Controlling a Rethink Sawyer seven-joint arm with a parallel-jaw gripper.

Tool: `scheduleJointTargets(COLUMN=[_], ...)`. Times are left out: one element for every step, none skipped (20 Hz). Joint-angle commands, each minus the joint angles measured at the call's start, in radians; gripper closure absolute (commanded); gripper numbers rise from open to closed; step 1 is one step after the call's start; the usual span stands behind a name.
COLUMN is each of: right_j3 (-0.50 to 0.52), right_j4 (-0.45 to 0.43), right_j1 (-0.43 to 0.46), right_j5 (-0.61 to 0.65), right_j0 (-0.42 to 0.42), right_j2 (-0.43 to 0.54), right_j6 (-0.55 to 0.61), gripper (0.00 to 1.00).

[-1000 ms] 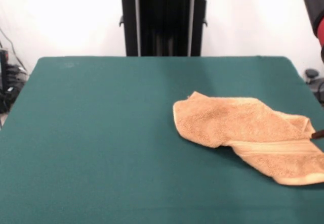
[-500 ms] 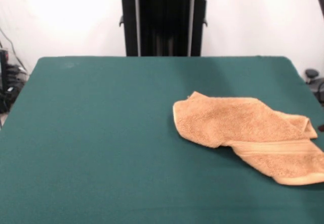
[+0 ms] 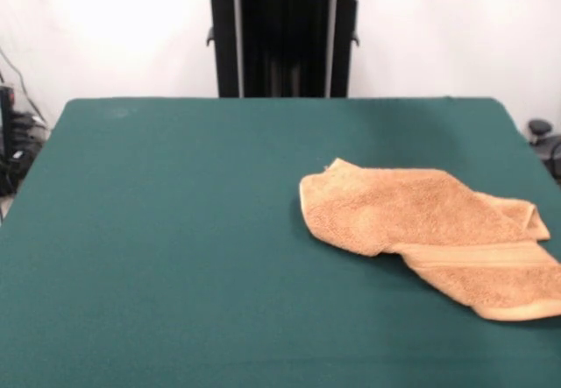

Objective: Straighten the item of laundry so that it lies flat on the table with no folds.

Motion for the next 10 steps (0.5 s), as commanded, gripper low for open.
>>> scheduleJointTargets(right_j3=[0.533,0.608,0.678,0.745,0.806,0.861,0.914,0.960,1.000,1.032], right_j4=[-0.174,-0.186,-0.196,-0.203,-0.209,-0.214,-0.220,-0.225,-0.231,-0.243], right_j1=[-0.164,-0.198,-0.233,-0.267,-0.300,-0.333,-0.367,-0.398,-0.422,-0.446], right_j5=[-0.312,-0.366,-0.427,-0.478,-0.531,-0.575,-0.623,-0.651,-0.671,-0.688], right_j0=[0.190,0.221,0.249,0.273,0.295,0.311,0.326,0.340,0.353,0.361], right_j2=[0.325,0.353,0.379,0.402,0.422,0.447,0.466,0.480,0.488,0.499], right_j6=[-0.180,-0.204,-0.228,-0.248,-0.263,-0.279,-0.294,-0.296,-0.288,-0.278], gripper=[0.00,0.00,0.00,0.00,0.00,0.00,0.00,0.00,0.00,0.00])
